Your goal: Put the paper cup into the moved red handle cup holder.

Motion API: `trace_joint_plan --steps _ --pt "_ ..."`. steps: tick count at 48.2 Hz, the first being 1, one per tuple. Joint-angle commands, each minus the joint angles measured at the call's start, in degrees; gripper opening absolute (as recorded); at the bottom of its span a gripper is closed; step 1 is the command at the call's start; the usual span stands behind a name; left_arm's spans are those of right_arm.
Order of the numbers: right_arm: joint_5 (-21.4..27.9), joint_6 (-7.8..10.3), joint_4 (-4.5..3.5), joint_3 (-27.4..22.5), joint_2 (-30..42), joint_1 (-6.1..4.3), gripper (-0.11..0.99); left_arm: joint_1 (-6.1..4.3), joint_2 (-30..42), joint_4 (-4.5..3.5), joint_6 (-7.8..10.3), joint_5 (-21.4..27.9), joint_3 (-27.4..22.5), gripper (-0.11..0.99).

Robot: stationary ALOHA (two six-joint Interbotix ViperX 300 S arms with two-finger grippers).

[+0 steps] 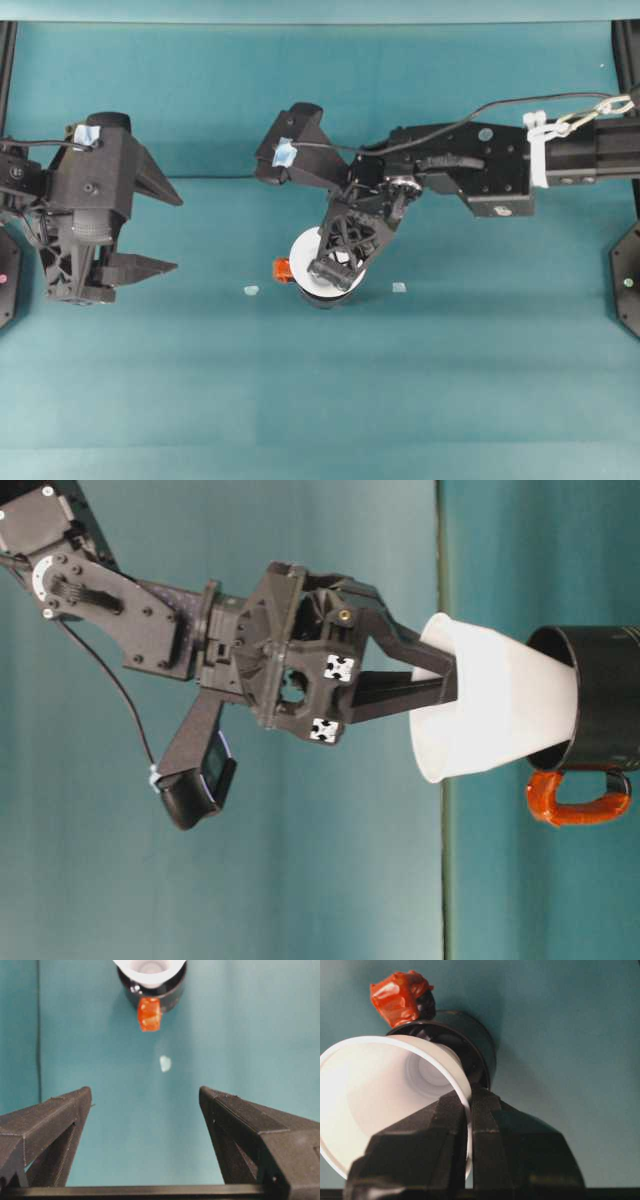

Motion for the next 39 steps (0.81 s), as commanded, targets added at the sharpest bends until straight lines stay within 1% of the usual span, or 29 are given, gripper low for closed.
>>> trace_joint_plan --steps 1,2,13,20,29,32,34,36,37,39 --pt "-0.3 -0.44 -0.09 -0.3 -0.5 0.26 -0.1 0.0 -0.2 0.18 0.0 -0.4 -1.1 0.96" --pt "-0.2 -0.35 -0.09 -0.3 -0.4 0.26 -0.1 0.0 -0.2 0.09 0.0 -0.4 -1.1 0.96" --pt "-0.2 -0.26 -0.09 -0.3 -0.3 0.26 -0.1 -0.09 -0.3 0.18 0.0 -0.4 -1.1 0.96" --pt "-0.5 -0.53 -0.09 -0.2 -0.2 0.0 -0.1 -0.09 -0.3 0.18 0.0 -0.4 -1.1 0.96" --pt "-0.4 -0.44 0.0 -0.2 -0.2 0.09 -0.05 0.09 -0.3 0.18 0.0 -0.4 -1.1 0.96" --pt "-0.4 -0.44 0.0 -0.2 -0.2 0.0 0.0 0.09 -0.2 0.18 0.0 -0.4 -1.1 0.96" --pt "-0.4 -0.35 0.0 -0.2 -0.2 0.0 0.05 0.09 -0.3 0.18 0.0 -0.4 -1.1 0.96" --pt "-0.4 -0.18 0.0 -0.2 -0.3 0.0 0.13 0.09 -0.3 0.18 0.09 -0.4 -1.1 0.96" --pt "-0.3 -0.18 0.0 -0.1 -0.2 0.0 0.17 0.09 -0.2 0.09 0.09 -0.4 -1.1 0.96" --pt "-0.3 -0.09 0.0 -0.1 -0.3 0.0 0.27 0.09 -0.3 0.18 0.09 -0.4 -1.1 0.96"
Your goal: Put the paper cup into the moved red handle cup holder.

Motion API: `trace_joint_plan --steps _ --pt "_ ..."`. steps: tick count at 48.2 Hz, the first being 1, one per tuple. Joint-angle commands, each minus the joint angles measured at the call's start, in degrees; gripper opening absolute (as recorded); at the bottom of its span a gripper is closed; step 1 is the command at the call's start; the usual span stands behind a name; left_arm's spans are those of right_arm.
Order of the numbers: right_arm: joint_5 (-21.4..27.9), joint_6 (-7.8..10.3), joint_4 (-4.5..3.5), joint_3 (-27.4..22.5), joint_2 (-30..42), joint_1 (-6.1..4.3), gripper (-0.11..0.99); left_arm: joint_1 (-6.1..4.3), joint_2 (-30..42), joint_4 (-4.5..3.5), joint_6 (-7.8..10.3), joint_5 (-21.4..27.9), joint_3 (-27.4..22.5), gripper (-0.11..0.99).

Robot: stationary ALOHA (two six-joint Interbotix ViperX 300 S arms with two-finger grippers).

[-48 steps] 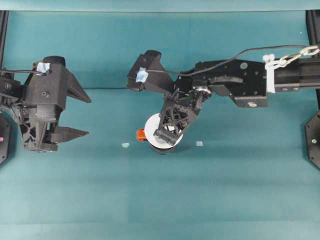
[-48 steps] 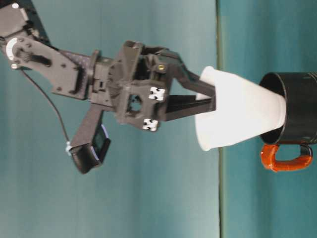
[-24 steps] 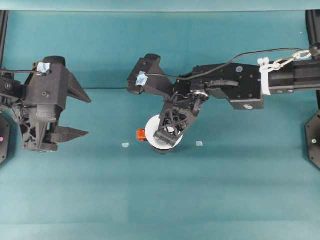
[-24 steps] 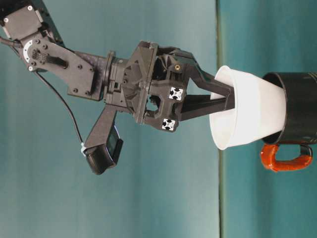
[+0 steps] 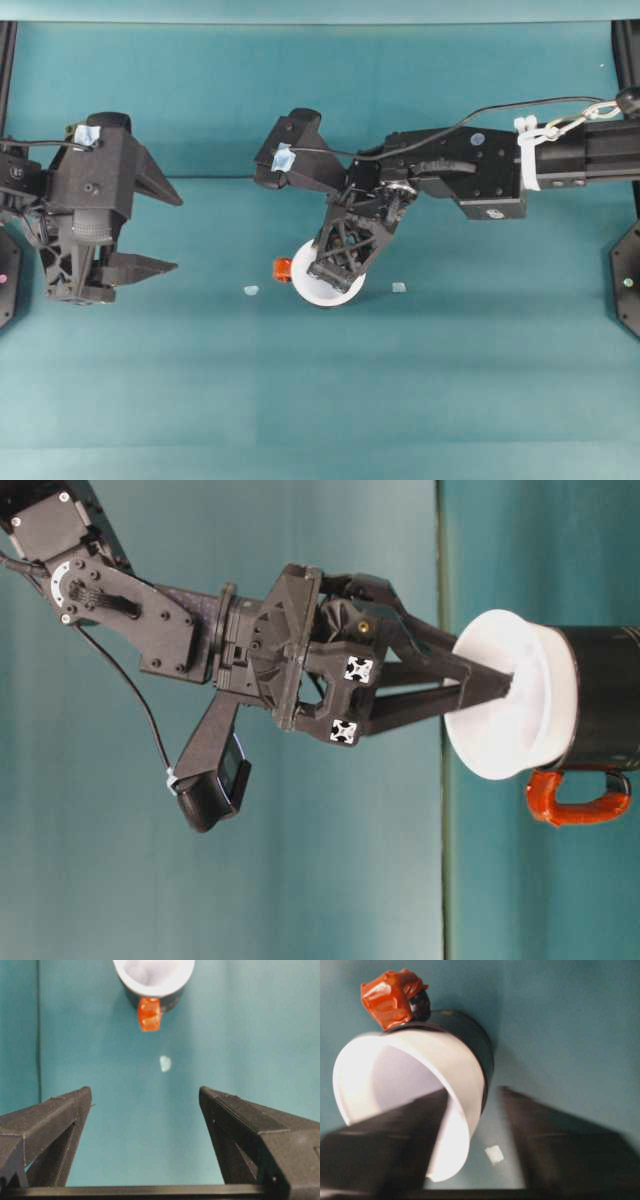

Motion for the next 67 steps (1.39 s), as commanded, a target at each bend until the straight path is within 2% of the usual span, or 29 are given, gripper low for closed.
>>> trace_joint_plan --steps 1,6,11,17,25,31,33,34,38,42,56,67 --pt "-0.2 -0.09 0.0 -0.2 -1.0 0.09 0.33 0.18 -0.4 0.09 0.09 -0.4 -1.2 0.96" --pt "-0.3 -0.26 -0.09 -0.2 -1.0 0.09 0.67 0.26 -0.4 0.09 0.09 -0.4 -1.2 0.96" --pt "-0.4 -0.26 -0.09 -0.2 -1.0 0.09 0.91 0.18 -0.4 0.09 0.0 -0.4 -1.2 0.96" --pt "-0.4 -0.26 -0.09 -0.2 -1.0 0.09 0.87 0.18 -0.4 0.09 0.0 -0.4 -1.2 0.96" --pt "0.1 -0.79 -0.26 -0.4 -2.5 0.09 0.87 0.18 -0.4 0.0 0.0 -0.4 -1.2 0.96" --pt "0.1 -0.79 -1.76 -0.3 -5.8 0.26 0.87 0.18 -0.6 0.09 0.0 -0.4 -1.1 0.96" --pt "0.1 -0.79 -2.64 -0.1 -7.3 0.35 0.87 0.26 -0.6 0.09 -0.09 -0.4 -1.1 0.96" --pt "0.3 -0.7 -3.34 -0.1 -8.3 0.62 0.87 0.18 -0.6 0.09 -0.09 -0.3 -0.9 0.96" --pt "0.7 -0.7 -4.92 0.1 -11.3 1.05 0.87 0.18 -0.7 0.09 -0.09 -0.2 -0.8 0.96" --pt "1.1 -0.79 -5.54 0.4 -14.2 1.32 0.87 0.18 -0.7 0.09 -0.09 -0.2 -0.8 0.96" --pt "-1.3 -0.79 -5.63 4.6 -22.7 2.81 0.87 0.18 -0.8 0.09 -0.09 -0.1 -0.7 0.96" --pt "-5.4 -0.44 -5.63 8.8 -26.7 3.16 0.87 0.26 -0.8 0.09 -0.09 -0.1 -0.7 0.96"
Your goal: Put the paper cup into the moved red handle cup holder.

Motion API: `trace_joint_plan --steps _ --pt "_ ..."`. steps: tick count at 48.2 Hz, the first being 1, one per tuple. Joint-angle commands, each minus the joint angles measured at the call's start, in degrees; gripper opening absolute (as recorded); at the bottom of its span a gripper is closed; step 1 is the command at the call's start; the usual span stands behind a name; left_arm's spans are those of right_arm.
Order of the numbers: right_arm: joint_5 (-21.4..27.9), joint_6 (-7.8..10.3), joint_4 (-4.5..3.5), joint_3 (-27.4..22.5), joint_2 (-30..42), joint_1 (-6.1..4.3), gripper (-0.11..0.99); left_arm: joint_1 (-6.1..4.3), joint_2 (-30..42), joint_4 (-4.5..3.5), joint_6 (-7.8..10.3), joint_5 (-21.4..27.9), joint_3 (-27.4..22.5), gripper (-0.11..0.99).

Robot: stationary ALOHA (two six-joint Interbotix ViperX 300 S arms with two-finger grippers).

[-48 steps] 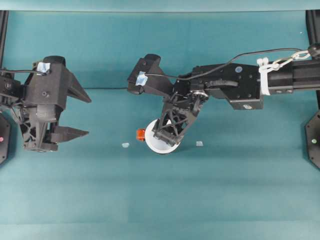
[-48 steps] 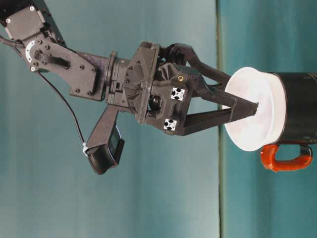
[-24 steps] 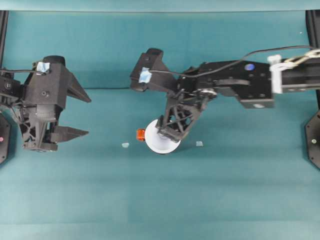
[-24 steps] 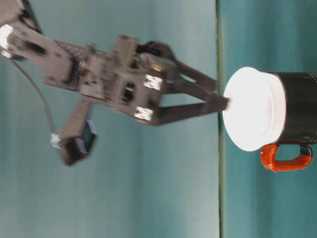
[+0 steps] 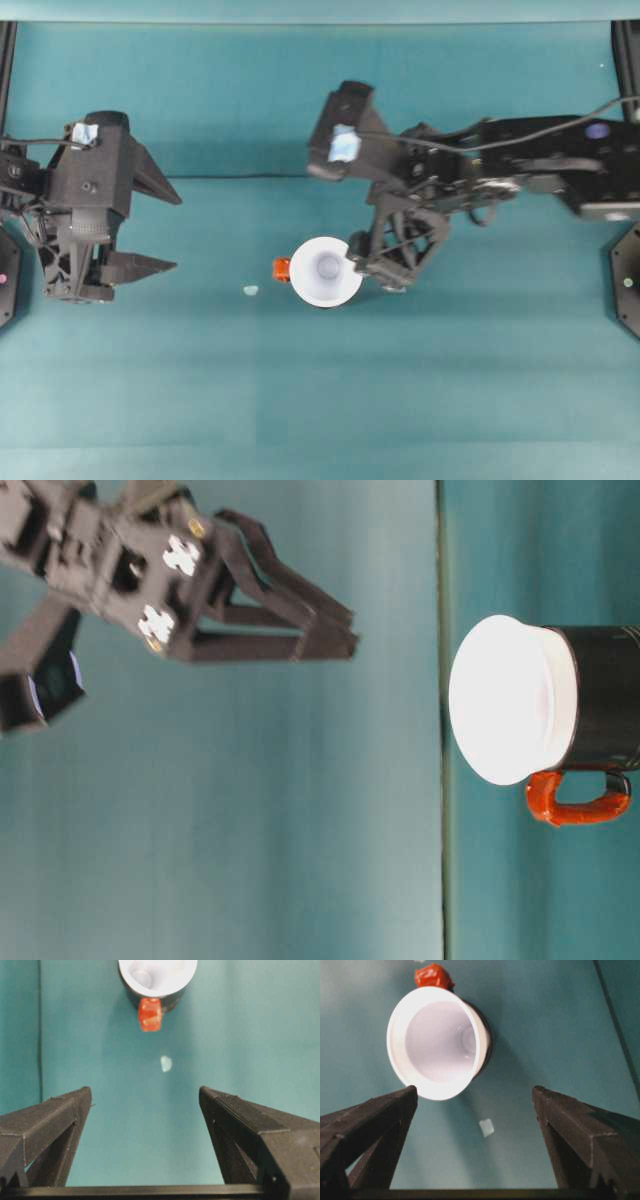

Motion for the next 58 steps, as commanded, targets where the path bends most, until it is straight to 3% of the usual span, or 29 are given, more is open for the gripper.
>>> trace_joint_plan --steps 1,12,58 --pt "-1.8 -0.18 -0.09 0.6 -8.5 0.44 0.87 0.0 -0.5 0.09 -0.09 -0.2 -0.7 0.96" --pt "-4.3 0.0 -0.09 2.3 -9.7 0.88 0.87 0.0 -0.5 0.09 -0.09 -0.2 -0.7 0.96" --pt "-3.9 0.09 0.0 2.5 -9.6 0.97 0.87 0.0 -0.5 0.09 -0.09 -0.2 -0.7 0.96"
